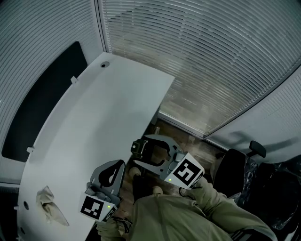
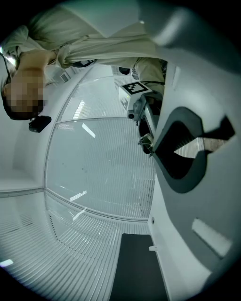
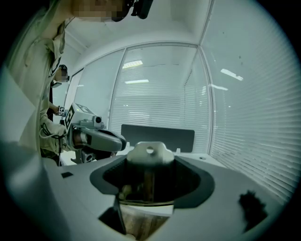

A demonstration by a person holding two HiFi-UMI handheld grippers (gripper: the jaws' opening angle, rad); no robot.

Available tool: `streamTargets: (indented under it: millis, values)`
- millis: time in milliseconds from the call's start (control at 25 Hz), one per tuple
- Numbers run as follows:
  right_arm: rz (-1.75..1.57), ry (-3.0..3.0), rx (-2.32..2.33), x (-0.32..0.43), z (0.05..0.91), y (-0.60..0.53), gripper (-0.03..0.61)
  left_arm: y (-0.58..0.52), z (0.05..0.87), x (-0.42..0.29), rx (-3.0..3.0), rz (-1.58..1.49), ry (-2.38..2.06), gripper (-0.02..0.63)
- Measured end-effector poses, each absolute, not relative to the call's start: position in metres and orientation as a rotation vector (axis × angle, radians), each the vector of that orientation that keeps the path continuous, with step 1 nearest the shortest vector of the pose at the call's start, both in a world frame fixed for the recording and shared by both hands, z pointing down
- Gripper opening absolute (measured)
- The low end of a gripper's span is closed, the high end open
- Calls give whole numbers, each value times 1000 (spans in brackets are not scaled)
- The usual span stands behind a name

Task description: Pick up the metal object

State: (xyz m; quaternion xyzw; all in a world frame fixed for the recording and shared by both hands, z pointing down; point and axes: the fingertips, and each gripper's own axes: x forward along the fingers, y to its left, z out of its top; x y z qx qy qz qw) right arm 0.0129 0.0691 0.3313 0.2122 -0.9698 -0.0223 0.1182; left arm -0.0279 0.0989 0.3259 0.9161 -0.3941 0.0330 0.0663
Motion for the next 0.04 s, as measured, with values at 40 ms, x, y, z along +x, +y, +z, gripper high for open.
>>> streamTargets:
  millis: [40]
  values:
    - [-72,-2849,620,20,327,79,301,109,325,-20,2761,107,-1196,6]
